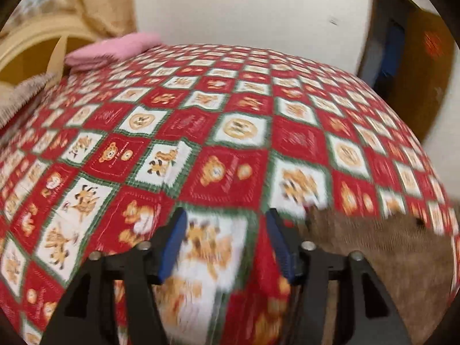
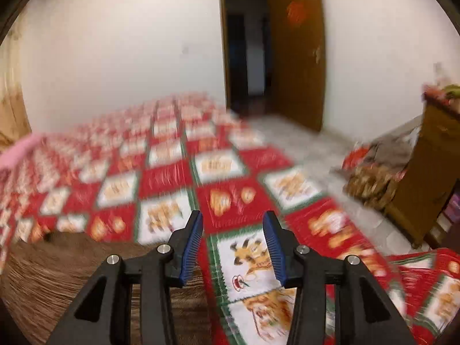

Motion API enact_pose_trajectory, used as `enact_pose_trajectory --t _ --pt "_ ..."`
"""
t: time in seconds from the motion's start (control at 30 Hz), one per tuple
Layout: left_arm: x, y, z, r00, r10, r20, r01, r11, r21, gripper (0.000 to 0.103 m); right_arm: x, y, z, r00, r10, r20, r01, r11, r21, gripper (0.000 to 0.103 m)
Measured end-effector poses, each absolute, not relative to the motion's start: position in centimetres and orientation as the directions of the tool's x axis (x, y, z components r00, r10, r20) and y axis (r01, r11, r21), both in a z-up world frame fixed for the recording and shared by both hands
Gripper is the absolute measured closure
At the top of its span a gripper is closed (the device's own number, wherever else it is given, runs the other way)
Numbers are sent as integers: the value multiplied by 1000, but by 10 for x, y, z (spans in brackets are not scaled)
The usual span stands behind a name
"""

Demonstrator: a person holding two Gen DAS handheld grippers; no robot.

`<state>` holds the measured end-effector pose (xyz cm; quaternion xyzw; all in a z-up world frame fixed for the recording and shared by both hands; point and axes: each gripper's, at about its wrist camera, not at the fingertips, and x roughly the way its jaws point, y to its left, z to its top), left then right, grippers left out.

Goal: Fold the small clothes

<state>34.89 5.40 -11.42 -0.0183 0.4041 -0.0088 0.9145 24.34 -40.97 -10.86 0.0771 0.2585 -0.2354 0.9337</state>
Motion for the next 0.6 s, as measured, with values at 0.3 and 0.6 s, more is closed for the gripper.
enact_pose_trajectory --t 0.3,0.6 --pt "255 -9 -145 589 -205 -781 219 972 -90 29 189 -288 -120 766 -91 -636 110 994 -10 58" --pt "222 -4 -162 630 -132 -765 185 983 -17 10 161 -280 -171 689 -83 -720 127 992 6 58"
